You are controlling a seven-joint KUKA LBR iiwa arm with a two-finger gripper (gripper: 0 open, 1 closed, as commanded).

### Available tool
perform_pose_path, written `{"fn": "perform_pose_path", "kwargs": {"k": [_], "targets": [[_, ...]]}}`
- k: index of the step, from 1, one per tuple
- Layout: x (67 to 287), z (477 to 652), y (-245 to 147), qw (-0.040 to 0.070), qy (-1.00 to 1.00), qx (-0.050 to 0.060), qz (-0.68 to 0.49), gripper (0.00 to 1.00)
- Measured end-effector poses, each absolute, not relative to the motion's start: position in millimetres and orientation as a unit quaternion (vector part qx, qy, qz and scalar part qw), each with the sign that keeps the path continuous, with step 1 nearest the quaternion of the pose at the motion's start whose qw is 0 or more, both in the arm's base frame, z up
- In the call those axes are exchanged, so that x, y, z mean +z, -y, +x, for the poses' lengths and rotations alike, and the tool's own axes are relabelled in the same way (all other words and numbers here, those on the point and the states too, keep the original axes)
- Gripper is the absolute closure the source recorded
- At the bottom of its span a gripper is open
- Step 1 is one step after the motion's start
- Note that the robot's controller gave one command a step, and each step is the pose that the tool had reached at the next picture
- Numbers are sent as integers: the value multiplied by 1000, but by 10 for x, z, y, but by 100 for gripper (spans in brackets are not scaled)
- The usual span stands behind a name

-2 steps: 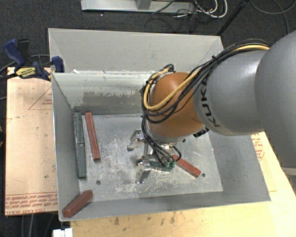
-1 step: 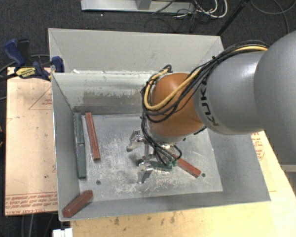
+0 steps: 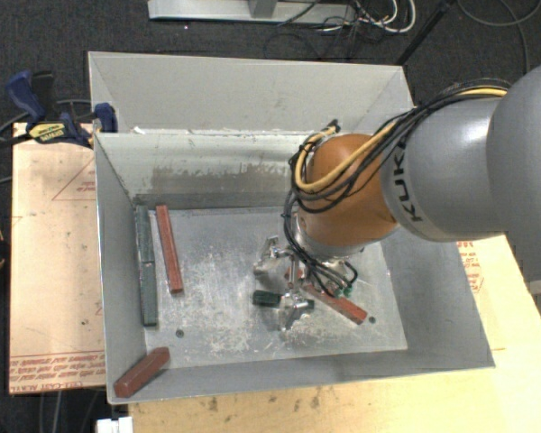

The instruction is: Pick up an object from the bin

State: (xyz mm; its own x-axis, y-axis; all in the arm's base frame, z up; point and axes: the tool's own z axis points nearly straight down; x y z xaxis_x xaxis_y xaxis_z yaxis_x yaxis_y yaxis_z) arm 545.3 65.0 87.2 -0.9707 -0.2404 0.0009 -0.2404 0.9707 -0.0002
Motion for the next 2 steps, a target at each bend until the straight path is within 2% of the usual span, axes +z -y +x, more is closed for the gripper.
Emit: {"fn": "perform_pose_path", "kwargs": {"k": [1, 2], "targets": [[785, 5752, -531, -7, 982, -2, 191, 100], [784, 5752, -531, -7, 982, -2, 191, 100]]}}
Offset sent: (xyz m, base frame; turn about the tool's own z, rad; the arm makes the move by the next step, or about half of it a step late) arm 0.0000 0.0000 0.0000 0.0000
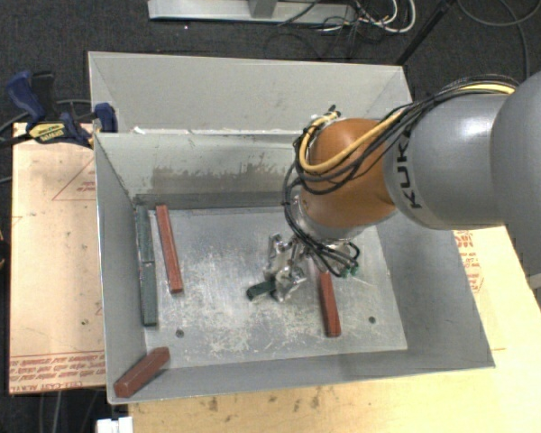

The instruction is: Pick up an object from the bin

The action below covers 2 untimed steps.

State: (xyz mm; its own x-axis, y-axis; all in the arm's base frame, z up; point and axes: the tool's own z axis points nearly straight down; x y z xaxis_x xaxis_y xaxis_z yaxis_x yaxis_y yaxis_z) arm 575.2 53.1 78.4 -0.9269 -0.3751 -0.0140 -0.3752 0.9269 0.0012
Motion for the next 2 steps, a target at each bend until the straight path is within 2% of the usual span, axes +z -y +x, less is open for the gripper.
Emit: {"fn": "perform_pose_path", "kwargs": {"k": [1, 2], "targets": [[1802, 5720, -515, 1, -983, 1, -183, 100], [1800, 5720, -514, 1, -983, 1, -183, 100]]}}
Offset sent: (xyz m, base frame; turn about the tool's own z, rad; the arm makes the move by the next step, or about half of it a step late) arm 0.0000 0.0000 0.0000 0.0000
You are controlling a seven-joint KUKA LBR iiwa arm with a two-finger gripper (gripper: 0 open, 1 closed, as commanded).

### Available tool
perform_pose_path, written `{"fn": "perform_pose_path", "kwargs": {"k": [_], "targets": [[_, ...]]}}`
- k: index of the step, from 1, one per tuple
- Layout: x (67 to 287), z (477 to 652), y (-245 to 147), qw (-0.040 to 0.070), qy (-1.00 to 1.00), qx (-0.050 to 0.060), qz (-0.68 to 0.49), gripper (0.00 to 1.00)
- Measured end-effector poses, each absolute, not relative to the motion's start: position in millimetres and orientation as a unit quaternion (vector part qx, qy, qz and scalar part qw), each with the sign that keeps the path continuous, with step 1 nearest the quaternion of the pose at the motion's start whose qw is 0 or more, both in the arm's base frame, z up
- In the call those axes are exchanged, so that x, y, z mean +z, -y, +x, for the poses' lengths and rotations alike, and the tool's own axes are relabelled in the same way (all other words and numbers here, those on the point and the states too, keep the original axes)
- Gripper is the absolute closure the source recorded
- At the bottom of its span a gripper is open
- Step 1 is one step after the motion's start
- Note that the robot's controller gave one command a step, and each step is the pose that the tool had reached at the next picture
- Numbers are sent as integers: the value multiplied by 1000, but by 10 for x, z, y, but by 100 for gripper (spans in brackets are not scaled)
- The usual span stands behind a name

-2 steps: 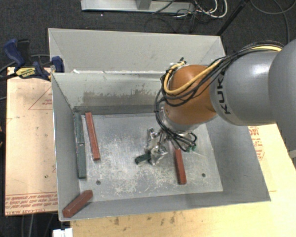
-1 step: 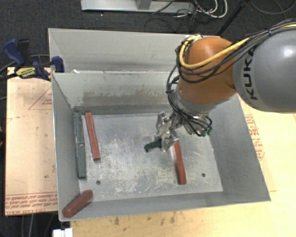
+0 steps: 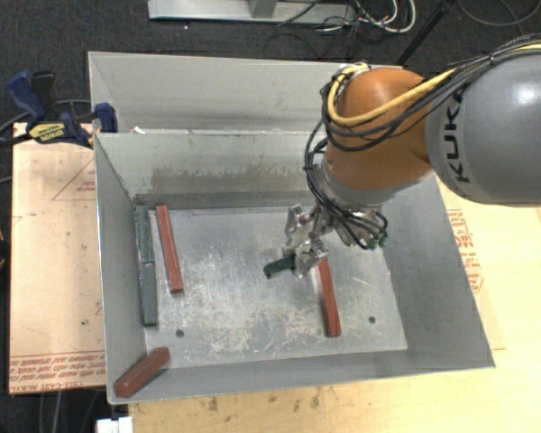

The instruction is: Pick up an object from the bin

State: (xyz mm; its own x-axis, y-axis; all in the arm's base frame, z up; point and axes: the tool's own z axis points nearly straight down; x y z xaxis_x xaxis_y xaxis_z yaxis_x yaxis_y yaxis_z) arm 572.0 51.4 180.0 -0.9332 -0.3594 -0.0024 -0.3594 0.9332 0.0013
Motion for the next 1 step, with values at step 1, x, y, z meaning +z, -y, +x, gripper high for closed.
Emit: {"fn": "perform_pose_path", "kwargs": {"k": [1], "targets": [[1800, 5720, -514, 1, -983, 1, -183, 100]]}}
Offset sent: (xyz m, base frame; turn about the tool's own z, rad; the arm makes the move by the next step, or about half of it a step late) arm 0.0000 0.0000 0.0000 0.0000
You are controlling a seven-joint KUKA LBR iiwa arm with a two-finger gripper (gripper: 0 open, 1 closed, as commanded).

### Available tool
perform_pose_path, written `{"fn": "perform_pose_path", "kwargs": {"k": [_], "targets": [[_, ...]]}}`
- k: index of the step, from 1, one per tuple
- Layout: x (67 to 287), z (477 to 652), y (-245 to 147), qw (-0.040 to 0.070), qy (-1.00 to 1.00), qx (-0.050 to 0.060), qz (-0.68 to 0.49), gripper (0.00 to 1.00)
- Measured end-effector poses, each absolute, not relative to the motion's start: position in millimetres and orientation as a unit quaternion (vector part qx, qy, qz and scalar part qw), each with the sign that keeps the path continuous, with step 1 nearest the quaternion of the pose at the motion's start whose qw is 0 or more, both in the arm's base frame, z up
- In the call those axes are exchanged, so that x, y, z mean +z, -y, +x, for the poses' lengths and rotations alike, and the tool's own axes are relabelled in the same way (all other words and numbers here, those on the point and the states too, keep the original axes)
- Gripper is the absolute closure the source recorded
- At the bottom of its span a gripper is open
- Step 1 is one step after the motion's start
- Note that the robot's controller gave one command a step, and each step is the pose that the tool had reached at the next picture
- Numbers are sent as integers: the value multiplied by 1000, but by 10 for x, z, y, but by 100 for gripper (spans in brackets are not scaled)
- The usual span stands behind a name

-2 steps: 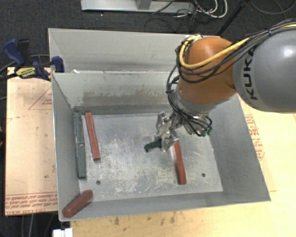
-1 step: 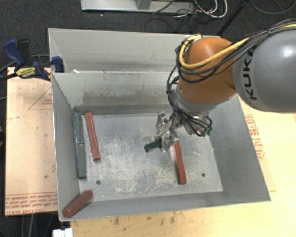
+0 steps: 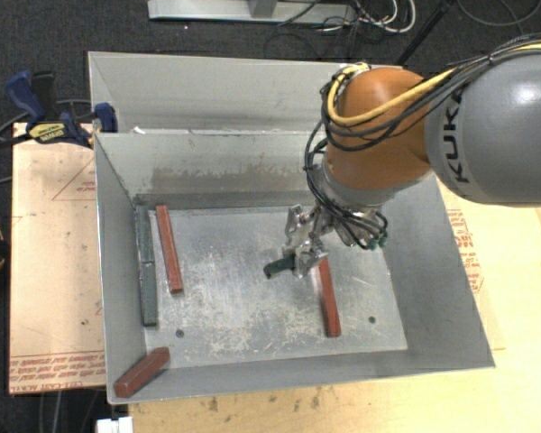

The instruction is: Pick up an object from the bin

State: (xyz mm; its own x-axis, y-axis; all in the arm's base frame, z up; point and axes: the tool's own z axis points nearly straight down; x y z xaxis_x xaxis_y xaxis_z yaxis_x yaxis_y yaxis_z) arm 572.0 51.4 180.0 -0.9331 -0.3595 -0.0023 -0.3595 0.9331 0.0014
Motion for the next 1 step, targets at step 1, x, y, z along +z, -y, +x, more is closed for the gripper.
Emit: {"fn": "perform_pose_path", "kwargs": {"k": [1], "targets": [[1800, 5719, -513, 1, -983, 1, -183, 100]]}}
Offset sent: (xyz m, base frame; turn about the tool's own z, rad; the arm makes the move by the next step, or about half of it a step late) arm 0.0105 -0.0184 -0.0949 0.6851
